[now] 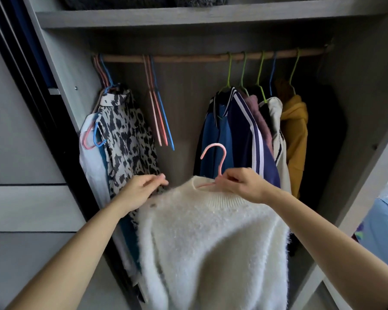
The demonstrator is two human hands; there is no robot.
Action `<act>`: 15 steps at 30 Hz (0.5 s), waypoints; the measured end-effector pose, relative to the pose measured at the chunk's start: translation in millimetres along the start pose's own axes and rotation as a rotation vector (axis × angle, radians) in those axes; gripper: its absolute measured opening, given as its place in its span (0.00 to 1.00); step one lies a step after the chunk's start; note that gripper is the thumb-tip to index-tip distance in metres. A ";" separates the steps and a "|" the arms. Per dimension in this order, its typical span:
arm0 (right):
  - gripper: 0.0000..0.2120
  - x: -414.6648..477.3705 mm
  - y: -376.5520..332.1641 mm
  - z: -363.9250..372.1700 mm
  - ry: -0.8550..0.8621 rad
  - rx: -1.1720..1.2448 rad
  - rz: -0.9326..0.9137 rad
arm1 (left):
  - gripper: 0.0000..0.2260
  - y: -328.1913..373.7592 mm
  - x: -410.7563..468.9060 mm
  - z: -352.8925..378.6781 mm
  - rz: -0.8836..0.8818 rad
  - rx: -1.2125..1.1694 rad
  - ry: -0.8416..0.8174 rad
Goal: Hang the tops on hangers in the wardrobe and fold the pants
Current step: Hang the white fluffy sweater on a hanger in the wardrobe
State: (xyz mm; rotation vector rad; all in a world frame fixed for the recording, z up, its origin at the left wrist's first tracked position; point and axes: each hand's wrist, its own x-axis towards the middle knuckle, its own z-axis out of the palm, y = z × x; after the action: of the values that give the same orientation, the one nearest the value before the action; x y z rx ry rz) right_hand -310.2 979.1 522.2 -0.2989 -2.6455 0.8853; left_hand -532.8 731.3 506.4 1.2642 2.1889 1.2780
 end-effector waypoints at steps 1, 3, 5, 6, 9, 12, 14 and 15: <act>0.22 1.8 -3.1 -1.2 0.044 0.006 -0.007 | 0.18 -2.6 -1.4 -4.2 -0.064 -0.033 -0.045; 0.24 3.8 -7.2 -1.9 0.106 -0.010 -0.010 | 0.23 -11.0 -3.9 -7.3 -0.159 -0.090 -0.176; 0.25 5.3 -8.6 -2.1 0.155 -0.016 0.003 | 0.20 -23.1 -6.0 -2.5 -0.155 -0.115 -0.268; 0.26 6.1 -8.5 -2.1 0.170 -0.012 0.013 | 0.19 -28.1 -5.5 -0.8 -0.121 -0.108 -0.246; 0.25 7.2 -7.2 -3.8 0.196 -0.003 0.047 | 0.17 -35.1 -2.4 -2.7 -0.070 -0.088 -0.187; 0.26 5.8 -3.4 -5.8 0.231 0.004 0.089 | 0.20 -40.9 -0.1 -6.7 -0.056 -0.091 -0.273; 0.26 5.8 -2.1 -5.6 0.258 -0.005 0.099 | 0.21 -44.0 -1.4 -7.8 -0.040 -0.120 -0.254; 0.26 6.3 -2.8 -5.3 0.264 -0.010 0.100 | 0.22 -45.5 -1.7 -8.5 -0.034 -0.135 -0.234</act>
State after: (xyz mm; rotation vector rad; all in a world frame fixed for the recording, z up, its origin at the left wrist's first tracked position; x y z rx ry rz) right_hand -314.3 981.7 529.4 -0.5176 -2.4092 0.8016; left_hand -561.6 715.6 473.7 1.2494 1.9209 1.1781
